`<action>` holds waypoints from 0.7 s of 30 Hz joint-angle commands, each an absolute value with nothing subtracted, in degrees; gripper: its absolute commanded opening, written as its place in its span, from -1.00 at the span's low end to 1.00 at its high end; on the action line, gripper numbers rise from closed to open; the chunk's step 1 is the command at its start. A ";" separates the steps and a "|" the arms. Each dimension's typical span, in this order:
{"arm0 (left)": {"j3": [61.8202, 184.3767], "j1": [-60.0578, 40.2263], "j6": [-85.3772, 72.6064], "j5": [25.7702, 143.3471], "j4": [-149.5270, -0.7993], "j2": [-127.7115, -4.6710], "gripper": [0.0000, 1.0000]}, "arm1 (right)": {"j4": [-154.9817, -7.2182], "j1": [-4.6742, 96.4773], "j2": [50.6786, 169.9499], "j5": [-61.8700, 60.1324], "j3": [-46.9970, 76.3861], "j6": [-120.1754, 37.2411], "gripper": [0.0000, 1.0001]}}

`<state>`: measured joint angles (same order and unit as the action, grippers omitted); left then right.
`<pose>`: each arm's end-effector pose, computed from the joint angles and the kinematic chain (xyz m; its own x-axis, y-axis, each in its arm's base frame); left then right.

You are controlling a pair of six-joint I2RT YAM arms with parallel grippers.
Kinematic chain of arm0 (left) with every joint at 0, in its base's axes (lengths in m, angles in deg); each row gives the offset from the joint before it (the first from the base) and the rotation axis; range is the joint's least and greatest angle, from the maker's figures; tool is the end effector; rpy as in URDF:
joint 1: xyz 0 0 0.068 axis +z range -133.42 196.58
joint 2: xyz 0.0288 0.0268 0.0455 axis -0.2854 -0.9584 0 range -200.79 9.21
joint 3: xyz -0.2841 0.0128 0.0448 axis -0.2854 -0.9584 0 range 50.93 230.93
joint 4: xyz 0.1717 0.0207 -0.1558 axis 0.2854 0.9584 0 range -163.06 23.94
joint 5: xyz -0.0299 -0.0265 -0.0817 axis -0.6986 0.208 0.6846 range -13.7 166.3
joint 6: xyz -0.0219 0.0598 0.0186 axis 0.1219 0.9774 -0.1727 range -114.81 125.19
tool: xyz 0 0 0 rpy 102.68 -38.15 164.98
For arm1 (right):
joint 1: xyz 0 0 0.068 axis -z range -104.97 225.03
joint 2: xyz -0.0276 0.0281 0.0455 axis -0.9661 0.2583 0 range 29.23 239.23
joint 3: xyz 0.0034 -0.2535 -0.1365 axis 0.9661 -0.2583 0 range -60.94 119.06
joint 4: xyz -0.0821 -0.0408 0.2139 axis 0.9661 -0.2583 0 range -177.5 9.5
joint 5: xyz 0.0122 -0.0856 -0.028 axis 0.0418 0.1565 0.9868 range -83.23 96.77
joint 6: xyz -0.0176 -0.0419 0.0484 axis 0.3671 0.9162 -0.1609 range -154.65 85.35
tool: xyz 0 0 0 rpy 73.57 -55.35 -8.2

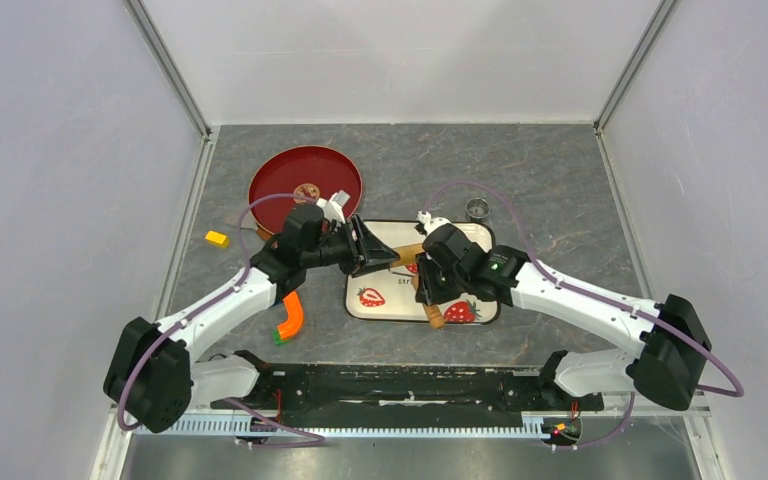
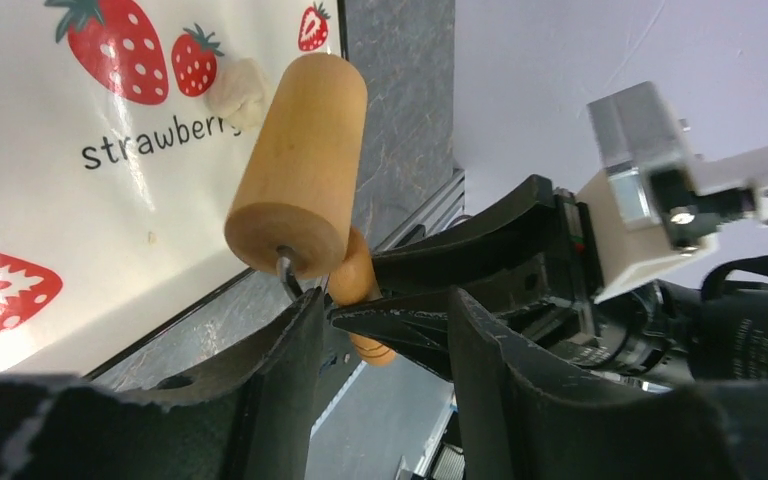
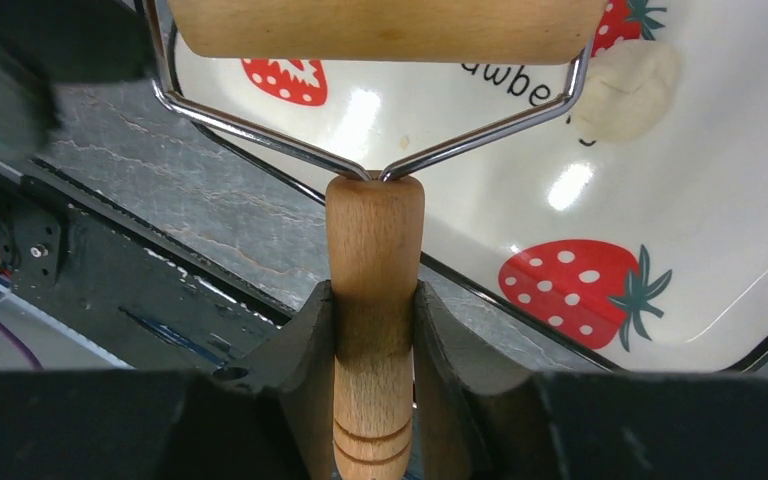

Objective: Roll out the dumpling wrappers from the dough

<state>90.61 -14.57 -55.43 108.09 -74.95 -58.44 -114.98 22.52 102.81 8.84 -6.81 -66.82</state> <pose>0.1890 -0.1466 0.2726 -0.9206 -0.3089 -0.2387 0.0865 0.4349 -0.8963 0.1460 0.1872 0.2647 -0.8317 -0.2101 -0.5140 -0.3984 0.8705 0.2888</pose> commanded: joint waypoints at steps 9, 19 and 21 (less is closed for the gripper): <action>97.05 -17.00 -48.95 100.44 -59.13 -61.81 0.08 | -115.08 21.13 103.38 15.73 0.72 -68.52 -1.00; 98.64 -16.99 -48.63 95.49 -57.15 -54.78 0.22 | -116.01 21.15 103.75 18.44 -0.29 -68.90 -1.00; 98.85 -16.99 -49.07 94.60 -55.96 -54.99 0.22 | -115.69 21.13 103.42 18.72 -0.30 -68.95 -1.00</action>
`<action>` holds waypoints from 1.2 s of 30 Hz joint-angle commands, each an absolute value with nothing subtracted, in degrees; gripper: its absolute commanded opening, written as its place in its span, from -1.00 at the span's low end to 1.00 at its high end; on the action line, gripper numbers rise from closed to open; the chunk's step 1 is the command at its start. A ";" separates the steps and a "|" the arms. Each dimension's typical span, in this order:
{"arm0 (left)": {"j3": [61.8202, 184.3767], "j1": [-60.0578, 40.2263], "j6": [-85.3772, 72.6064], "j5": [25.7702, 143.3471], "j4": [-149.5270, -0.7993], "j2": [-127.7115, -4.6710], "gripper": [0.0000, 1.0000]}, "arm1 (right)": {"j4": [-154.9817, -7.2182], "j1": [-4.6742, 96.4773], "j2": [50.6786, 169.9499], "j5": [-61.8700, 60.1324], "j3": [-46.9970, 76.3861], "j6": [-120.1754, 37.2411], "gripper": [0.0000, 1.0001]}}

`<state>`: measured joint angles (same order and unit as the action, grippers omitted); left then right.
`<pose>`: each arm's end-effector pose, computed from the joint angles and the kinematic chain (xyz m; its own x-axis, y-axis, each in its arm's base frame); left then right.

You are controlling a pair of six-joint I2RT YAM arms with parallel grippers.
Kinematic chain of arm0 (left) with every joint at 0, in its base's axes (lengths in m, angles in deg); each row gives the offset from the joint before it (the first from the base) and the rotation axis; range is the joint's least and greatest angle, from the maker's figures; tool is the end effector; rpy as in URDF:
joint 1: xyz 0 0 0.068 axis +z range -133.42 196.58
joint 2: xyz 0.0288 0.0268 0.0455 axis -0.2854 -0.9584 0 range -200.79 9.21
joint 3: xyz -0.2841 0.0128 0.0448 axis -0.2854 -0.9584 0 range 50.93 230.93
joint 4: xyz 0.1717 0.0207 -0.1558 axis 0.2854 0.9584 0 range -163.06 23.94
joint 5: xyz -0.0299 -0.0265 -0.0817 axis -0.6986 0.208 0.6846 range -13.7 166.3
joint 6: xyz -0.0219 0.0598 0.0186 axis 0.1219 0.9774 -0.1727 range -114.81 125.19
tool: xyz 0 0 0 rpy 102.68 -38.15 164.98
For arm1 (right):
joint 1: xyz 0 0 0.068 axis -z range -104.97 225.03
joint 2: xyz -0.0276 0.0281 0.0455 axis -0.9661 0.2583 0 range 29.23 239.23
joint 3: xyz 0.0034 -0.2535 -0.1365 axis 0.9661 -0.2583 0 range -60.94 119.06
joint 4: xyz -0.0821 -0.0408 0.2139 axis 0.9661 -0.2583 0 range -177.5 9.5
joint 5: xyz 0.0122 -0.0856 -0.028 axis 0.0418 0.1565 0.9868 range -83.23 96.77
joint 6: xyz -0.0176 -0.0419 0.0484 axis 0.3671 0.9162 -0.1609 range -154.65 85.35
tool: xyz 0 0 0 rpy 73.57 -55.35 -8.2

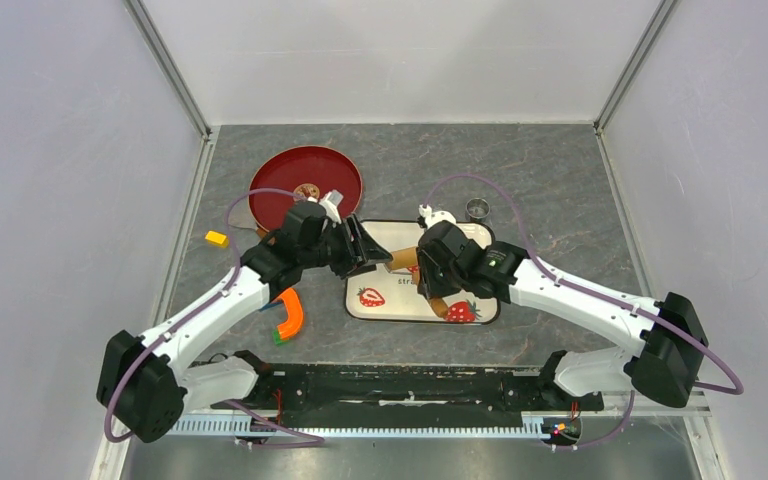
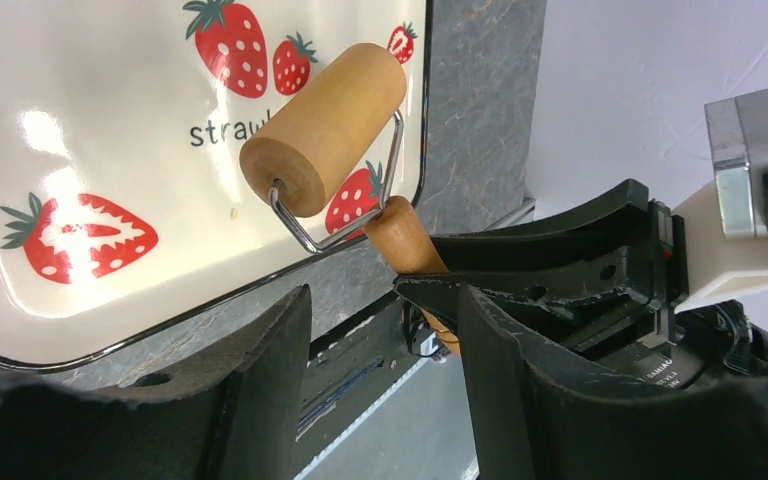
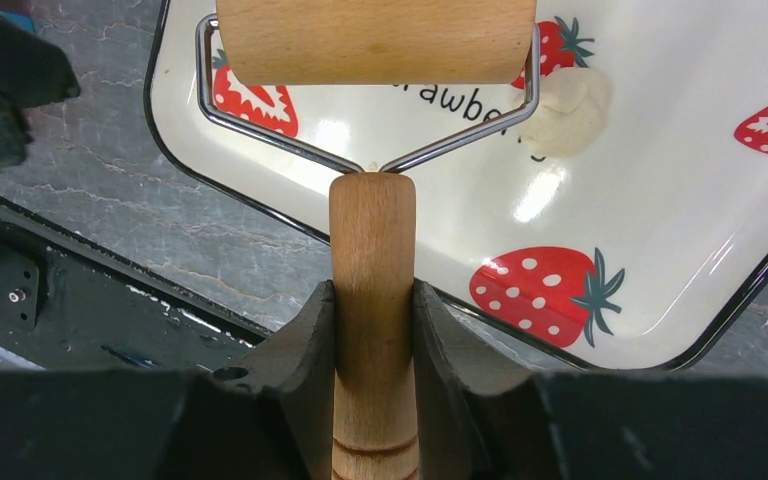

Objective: Roll out the dumpling wrappers from the dough

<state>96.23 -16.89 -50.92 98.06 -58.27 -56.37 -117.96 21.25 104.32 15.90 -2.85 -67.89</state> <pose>0.1783 -0.1413 0.2797 -0.9026 -0.3275 -0.2794 0.0288 0.6017 -0.7982 0.1507 0.1916 0.2760 -0.8088 -0.1885 -0.5570 -0.3571 0.9100 0.2107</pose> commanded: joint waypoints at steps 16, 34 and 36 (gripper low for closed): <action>91.47 -18.13 -58.64 100.64 -72.09 -60.94 0.18 | -111.26 19.70 99.82 16.00 -2.83 -71.68 -1.00; 88.62 -18.39 -60.49 97.66 -74.56 -58.93 -0.96 | -107.55 15.61 99.44 15.96 -4.69 -73.90 -0.65; 87.55 -18.34 -61.37 97.66 -77.40 -57.98 -0.96 | -105.67 15.61 97.69 16.44 -6.19 -74.23 -0.18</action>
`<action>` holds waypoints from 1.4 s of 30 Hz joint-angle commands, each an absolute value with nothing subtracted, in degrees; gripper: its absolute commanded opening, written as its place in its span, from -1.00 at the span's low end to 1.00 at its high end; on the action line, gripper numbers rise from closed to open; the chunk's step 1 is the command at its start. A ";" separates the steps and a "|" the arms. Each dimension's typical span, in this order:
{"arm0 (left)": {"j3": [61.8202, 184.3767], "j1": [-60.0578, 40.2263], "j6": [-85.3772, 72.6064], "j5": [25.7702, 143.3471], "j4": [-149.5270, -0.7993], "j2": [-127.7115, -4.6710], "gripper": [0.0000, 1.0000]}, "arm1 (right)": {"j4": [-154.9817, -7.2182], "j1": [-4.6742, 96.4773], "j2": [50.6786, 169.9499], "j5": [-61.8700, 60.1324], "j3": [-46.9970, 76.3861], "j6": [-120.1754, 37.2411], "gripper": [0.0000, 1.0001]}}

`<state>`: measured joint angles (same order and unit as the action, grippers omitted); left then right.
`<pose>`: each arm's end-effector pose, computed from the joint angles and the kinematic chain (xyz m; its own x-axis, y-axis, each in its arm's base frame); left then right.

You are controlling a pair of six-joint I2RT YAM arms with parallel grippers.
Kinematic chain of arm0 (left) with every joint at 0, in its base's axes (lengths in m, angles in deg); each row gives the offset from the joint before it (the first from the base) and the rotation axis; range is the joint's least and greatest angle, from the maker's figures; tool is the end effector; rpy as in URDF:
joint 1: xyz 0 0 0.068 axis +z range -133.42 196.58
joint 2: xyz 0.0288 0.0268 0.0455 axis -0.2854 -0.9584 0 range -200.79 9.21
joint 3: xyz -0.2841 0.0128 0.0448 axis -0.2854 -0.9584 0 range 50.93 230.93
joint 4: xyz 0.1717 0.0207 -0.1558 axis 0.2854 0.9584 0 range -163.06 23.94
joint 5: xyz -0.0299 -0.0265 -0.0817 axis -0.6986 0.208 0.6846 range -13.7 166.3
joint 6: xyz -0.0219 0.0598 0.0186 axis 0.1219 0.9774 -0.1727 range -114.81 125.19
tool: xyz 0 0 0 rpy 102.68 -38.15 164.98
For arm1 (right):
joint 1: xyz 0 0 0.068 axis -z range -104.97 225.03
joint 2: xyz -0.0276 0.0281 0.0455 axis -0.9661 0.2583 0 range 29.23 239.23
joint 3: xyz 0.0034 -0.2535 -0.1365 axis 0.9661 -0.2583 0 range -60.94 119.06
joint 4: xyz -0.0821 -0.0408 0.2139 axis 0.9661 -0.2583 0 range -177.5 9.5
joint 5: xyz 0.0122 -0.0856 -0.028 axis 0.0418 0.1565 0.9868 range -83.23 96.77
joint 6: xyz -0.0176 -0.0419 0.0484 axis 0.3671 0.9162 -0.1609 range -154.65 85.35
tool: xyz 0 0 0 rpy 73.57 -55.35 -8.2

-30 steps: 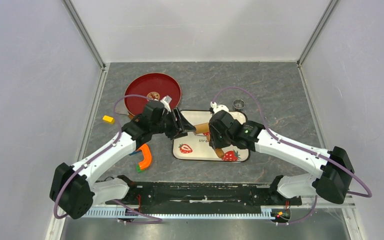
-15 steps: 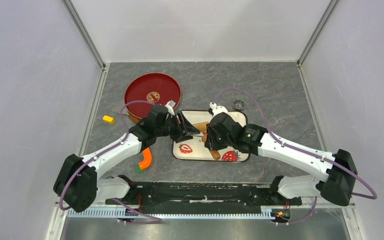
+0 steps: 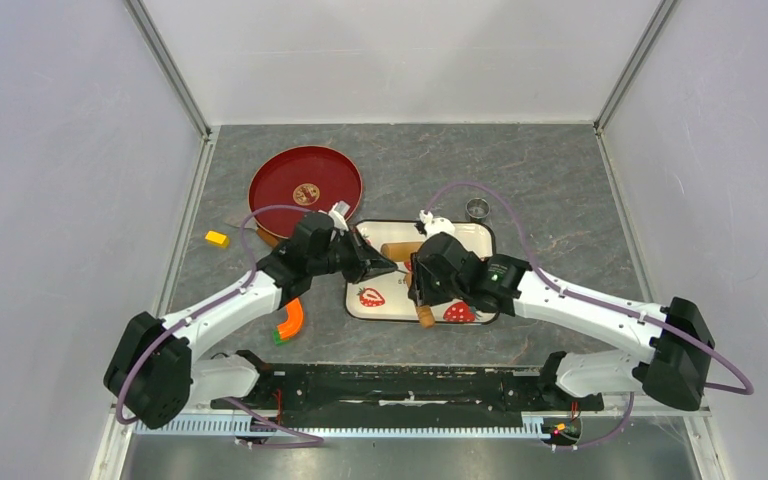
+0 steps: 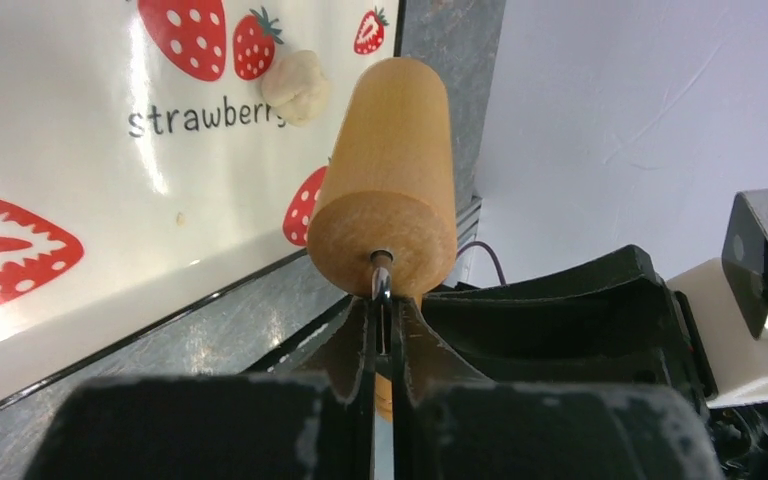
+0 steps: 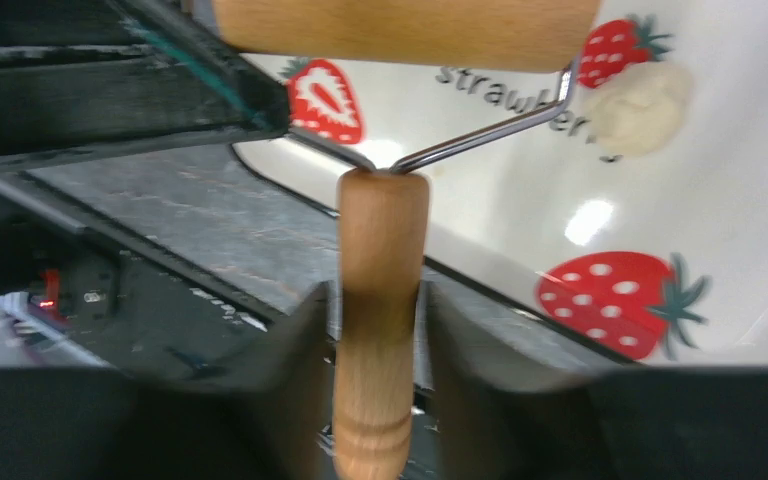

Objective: Roll out the dumpling wrappers from the dough

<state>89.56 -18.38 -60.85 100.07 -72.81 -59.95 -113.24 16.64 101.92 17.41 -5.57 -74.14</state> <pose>0.1848 -0.1552 0.2553 -0.9089 -0.3849 -0.1603 -0.0551 0.4919 -0.8689 0.1340 0.1992 0.2777 -0.8029 -0.1121 -0.5855 -0.3425 0.8906 0.2991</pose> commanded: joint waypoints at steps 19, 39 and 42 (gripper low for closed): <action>70.82 -18.31 -75.04 83.77 -109.71 -37.66 -0.96 | -75.57 24.34 71.88 4.13 -34.30 -87.12 0.96; 66.31 -18.31 -77.42 77.33 -110.48 -31.77 -0.96 | -33.67 25.19 89.74 -3.62 -37.18 -105.21 0.39; 66.29 -18.30 -77.16 76.88 -109.33 -31.09 -0.96 | -33.16 25.17 92.10 -3.51 -35.75 -106.03 0.34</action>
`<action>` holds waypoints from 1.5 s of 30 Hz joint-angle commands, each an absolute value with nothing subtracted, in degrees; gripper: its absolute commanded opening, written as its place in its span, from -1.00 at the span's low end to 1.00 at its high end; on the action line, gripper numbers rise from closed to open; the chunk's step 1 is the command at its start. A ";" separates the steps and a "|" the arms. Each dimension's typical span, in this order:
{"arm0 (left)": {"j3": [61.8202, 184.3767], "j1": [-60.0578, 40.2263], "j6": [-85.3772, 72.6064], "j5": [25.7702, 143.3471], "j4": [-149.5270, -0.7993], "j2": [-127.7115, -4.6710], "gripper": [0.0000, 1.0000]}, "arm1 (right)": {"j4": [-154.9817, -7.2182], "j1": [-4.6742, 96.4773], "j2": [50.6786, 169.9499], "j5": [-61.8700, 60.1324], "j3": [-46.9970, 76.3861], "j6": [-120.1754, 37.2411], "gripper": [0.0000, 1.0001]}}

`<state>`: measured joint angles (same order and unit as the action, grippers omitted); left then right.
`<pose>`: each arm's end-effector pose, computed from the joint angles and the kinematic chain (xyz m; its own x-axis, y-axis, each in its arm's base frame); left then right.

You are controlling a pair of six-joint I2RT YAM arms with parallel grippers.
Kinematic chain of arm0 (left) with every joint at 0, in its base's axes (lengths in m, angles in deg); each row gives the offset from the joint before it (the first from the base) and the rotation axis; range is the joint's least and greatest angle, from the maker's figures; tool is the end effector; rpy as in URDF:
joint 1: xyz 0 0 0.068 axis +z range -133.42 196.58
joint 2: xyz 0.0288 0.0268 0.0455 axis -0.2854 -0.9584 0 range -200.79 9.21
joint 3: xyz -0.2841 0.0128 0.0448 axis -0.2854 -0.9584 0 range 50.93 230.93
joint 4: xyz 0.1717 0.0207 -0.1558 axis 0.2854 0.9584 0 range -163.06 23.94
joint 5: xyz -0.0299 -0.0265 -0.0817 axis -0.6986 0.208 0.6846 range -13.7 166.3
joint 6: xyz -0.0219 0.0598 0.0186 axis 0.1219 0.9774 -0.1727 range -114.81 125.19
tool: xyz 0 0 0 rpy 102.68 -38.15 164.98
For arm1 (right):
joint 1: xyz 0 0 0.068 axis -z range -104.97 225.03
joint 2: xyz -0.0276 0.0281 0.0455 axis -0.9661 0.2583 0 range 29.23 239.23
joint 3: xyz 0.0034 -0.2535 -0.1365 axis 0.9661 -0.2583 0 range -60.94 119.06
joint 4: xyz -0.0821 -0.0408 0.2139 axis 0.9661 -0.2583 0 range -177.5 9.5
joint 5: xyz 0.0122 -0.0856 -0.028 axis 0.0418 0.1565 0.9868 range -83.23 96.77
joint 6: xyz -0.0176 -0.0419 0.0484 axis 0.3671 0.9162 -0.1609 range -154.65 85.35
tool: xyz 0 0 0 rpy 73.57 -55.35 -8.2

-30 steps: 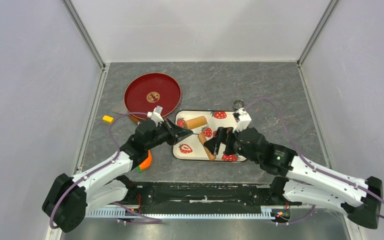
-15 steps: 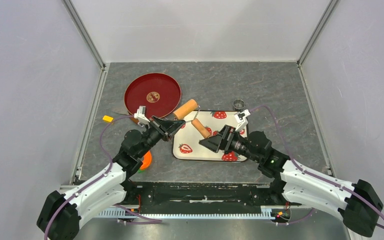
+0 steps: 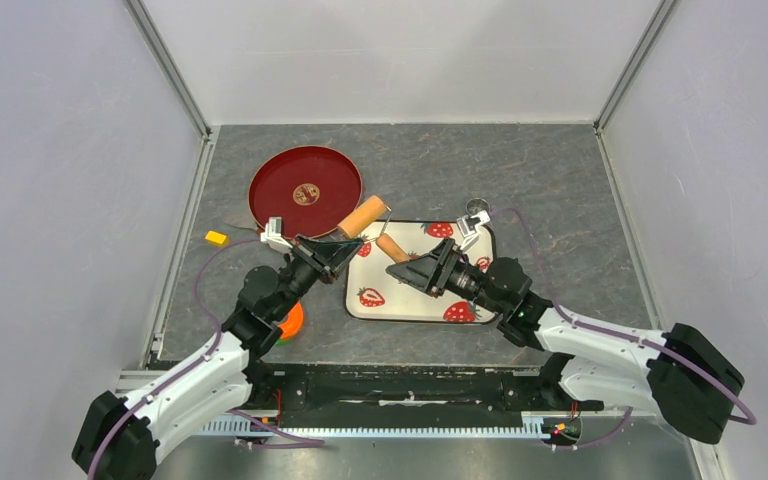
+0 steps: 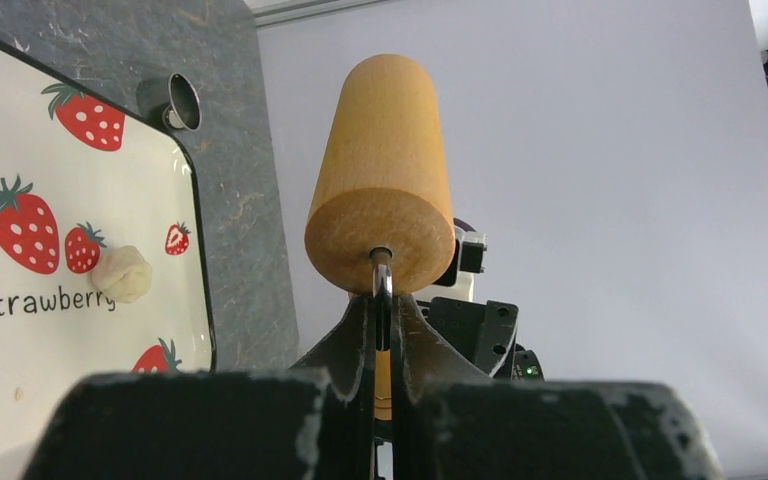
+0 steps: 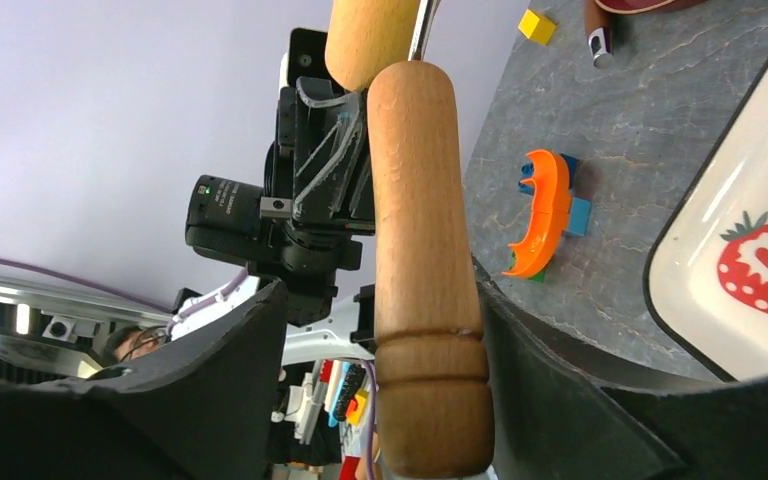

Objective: Roll out the dumpling wrappers from the dough

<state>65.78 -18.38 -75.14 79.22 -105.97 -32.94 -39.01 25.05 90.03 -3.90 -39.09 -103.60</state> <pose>0.1266 -0.0919 0.2687 -0.5918 -0.7875 -0.1720 0.1820 0.0774 -0.9802 0.1298 0.1697 0.2753 -0.8031 0.4697 -0.3665 -0.3397 0.1444 0.9294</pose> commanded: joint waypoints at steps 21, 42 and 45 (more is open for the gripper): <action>65.32 -18.31 -77.25 74.20 -105.38 -28.24 -0.96 | -27.17 28.57 96.49 -3.02 -34.08 -110.37 0.07; 65.83 -18.32 -77.33 74.46 -101.27 -29.11 0.84 | -29.16 29.38 100.68 -3.10 -29.77 -108.16 -1.00; 67.35 -18.24 -76.43 76.98 -100.65 -32.05 0.88 | -40.83 31.63 98.36 -2.87 -27.73 -102.22 -1.00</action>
